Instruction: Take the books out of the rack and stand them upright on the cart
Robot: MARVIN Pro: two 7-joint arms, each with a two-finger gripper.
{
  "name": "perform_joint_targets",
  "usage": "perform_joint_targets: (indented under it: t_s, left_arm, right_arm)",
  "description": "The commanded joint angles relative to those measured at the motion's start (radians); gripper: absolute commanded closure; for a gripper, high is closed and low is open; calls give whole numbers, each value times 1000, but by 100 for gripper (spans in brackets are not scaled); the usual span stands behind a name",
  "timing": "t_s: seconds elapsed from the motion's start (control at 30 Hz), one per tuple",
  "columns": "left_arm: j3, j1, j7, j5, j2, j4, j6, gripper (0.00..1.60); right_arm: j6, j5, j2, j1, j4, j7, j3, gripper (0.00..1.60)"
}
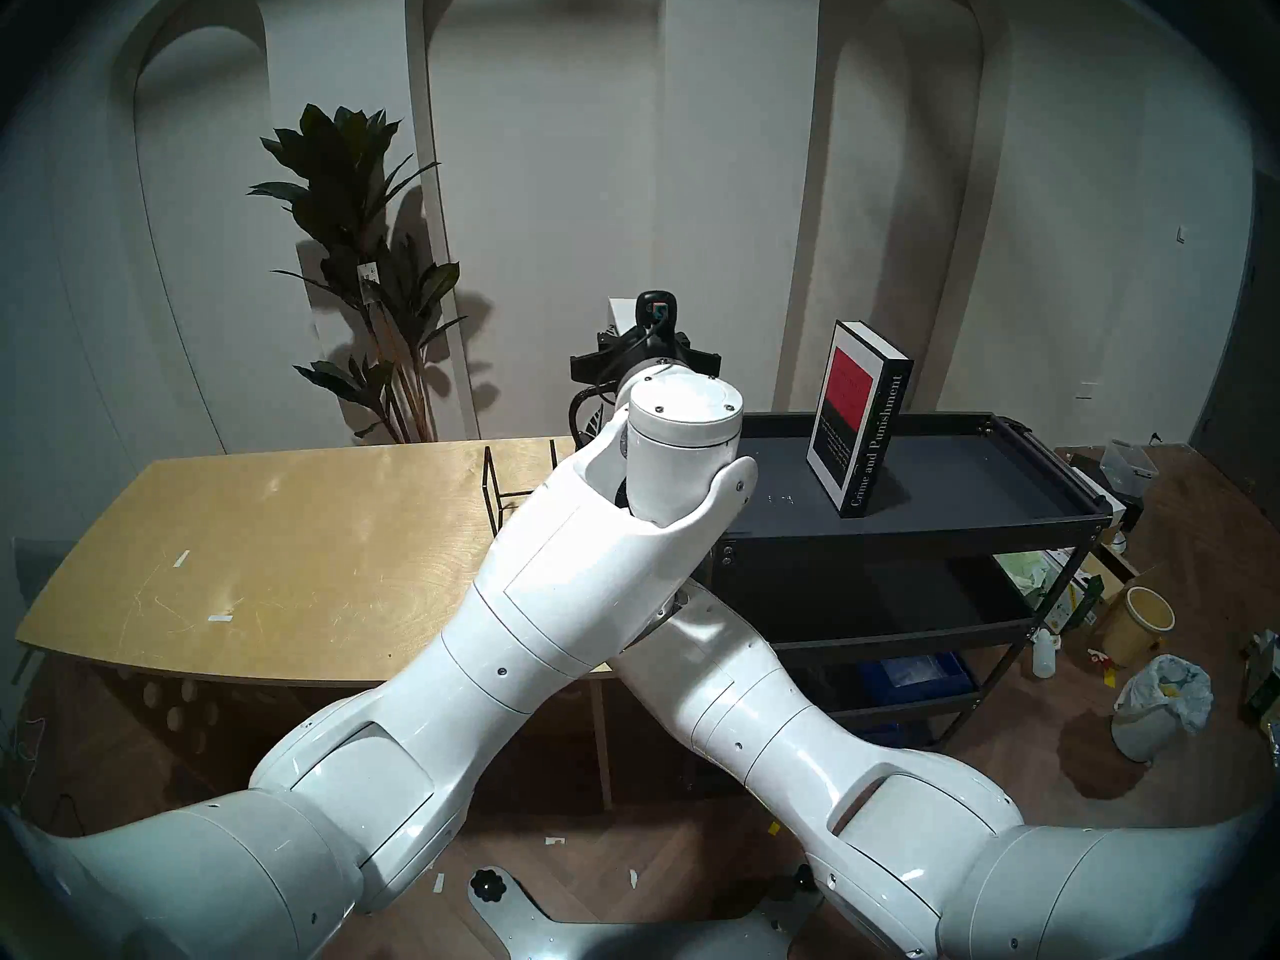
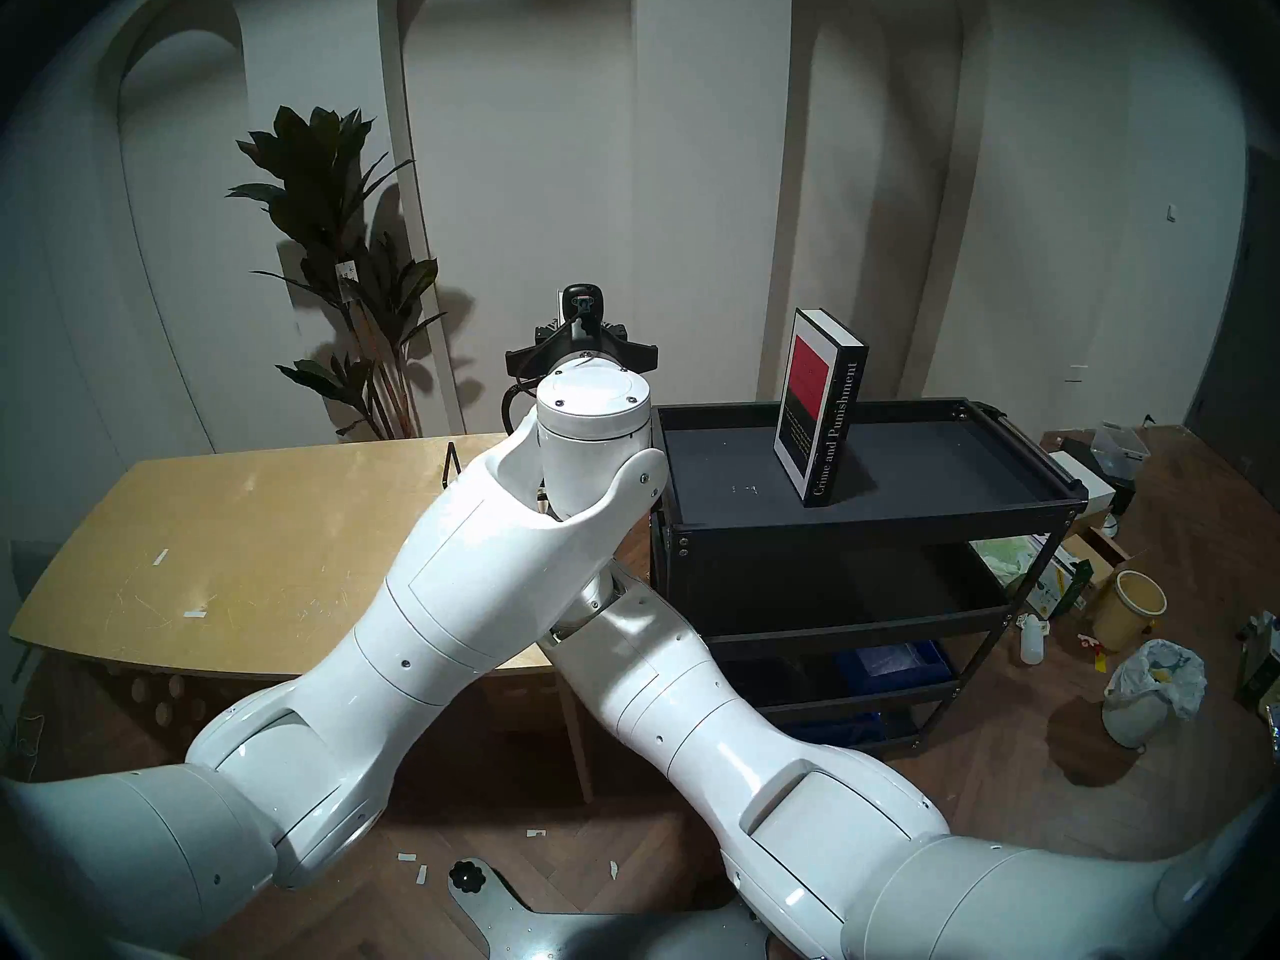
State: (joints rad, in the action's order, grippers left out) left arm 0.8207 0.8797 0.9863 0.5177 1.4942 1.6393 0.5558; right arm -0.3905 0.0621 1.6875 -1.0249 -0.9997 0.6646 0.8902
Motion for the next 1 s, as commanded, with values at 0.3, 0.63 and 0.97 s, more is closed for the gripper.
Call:
perform_joint_targets:
  t_s: [0.3, 0.63, 0.97]
  left_arm:
    - [-92, -126, 16, 59, -43, -26, 34, 160]
    - [-130, -192, -6, 114, -67, -47, 70, 160]
    - [-156, -230, -3, 220, -77, -90, 105, 160]
  right_arm:
    - [6, 127, -1, 10, -87, -76, 19, 0]
    - [31, 239, 7, 11, -119, -127, 49, 0]
    - [55, 313, 5, 6, -126, -159, 60, 0]
